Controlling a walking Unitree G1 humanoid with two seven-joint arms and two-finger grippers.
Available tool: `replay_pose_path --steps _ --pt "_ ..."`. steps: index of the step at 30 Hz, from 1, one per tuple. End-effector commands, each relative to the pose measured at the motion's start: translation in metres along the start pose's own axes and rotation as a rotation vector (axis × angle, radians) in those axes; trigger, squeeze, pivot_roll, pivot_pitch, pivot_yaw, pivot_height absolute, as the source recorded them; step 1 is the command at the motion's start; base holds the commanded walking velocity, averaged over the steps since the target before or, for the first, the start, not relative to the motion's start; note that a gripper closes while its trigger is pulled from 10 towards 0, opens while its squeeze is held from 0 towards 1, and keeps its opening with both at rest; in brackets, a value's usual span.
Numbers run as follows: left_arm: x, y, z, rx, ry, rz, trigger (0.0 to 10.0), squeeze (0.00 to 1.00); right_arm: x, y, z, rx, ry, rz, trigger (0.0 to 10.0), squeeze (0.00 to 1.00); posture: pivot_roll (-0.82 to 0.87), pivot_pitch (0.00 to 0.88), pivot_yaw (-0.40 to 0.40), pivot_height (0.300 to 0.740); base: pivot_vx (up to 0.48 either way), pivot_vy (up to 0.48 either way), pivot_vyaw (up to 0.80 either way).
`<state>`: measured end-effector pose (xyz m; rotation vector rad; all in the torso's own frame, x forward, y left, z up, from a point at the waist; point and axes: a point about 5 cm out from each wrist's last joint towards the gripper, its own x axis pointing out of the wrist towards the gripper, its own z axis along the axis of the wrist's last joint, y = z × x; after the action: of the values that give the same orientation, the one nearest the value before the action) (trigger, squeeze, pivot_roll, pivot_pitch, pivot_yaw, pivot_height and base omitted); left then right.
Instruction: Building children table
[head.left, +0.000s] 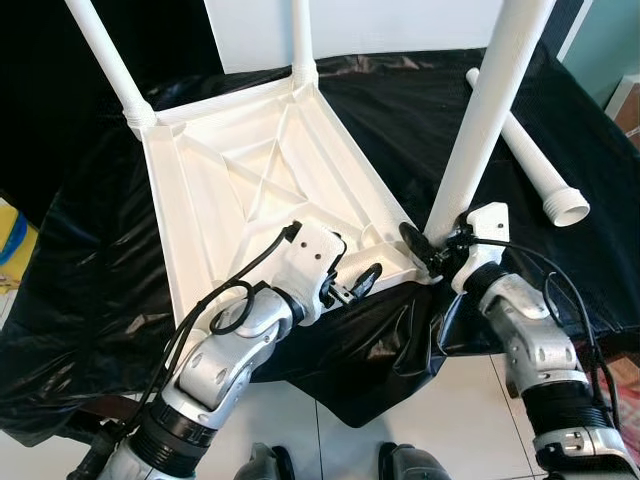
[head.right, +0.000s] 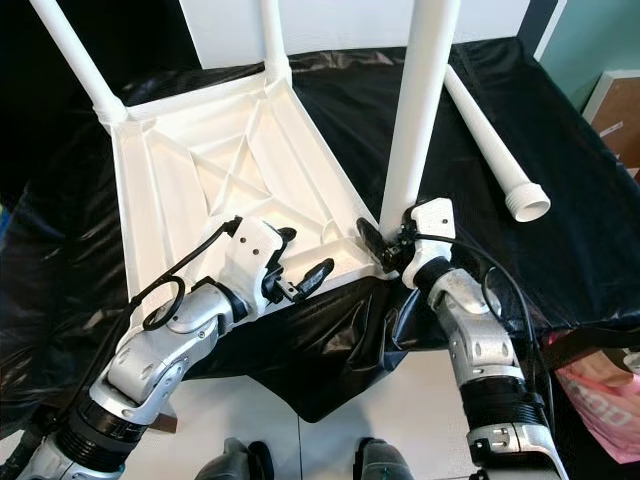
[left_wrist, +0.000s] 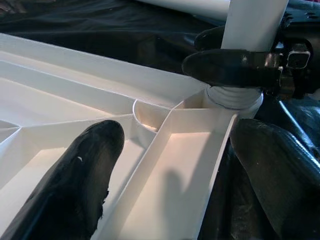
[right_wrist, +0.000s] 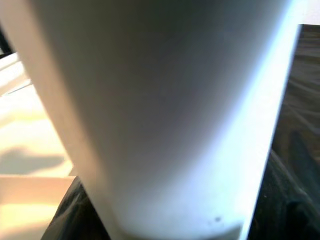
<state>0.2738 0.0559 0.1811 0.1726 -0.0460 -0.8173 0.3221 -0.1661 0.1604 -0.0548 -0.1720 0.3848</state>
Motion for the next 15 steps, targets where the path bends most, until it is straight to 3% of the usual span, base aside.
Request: replay_pose_path --steps 1,4,5,8,10,15 --pt "0.0 -0.005 -0.003 -0.008 0.001 -0.107 10.0 0.0 -0.008 0.002 -0.018 0.01 0.09 -0.091 10.0 0.0 -0.17 0.127 0.031 0.74 0.0 0.0 0.0" --pt "0.001 -0.005 -0.004 -0.012 0.003 -0.102 10.0 0.0 -0.009 0.006 -0.02 0.026 0.091 -0.139 10.0 0.0 -0.18 0.121 0.033 0.74 0.0 0.0 0.0" --pt "0.002 -0.005 -0.004 -0.01 0.003 -0.1 10.0 0.0 -0.009 0.009 -0.023 0.06 0.094 -0.214 10.0 0.0 -0.18 0.115 0.031 0.74 0.0 0.0 0.0" --pt "0.002 -0.005 -0.004 -0.01 0.003 -0.1 10.0 0.0 -0.009 0.009 -0.023 0.06 0.094 -0.214 10.0 0.0 -0.18 0.115 0.031 0.74 0.0 0.0 0.0" --pt "0.002 -0.002 -0.005 -0.021 0.002 -0.082 10.0 0.0 -0.008 0.019 -0.029 0.104 0.107 -0.334 10.0 0.0 -0.17 0.115 0.037 0.74 0.0 0.0 0.0" --pt "0.0 0.002 -0.006 -0.024 0.005 -0.067 10.0 0.0 -0.007 0.03 -0.034 0.132 0.115 -0.426 10.0 0.0 -0.15 0.122 0.025 0.74 0.0 0.0 0.0"
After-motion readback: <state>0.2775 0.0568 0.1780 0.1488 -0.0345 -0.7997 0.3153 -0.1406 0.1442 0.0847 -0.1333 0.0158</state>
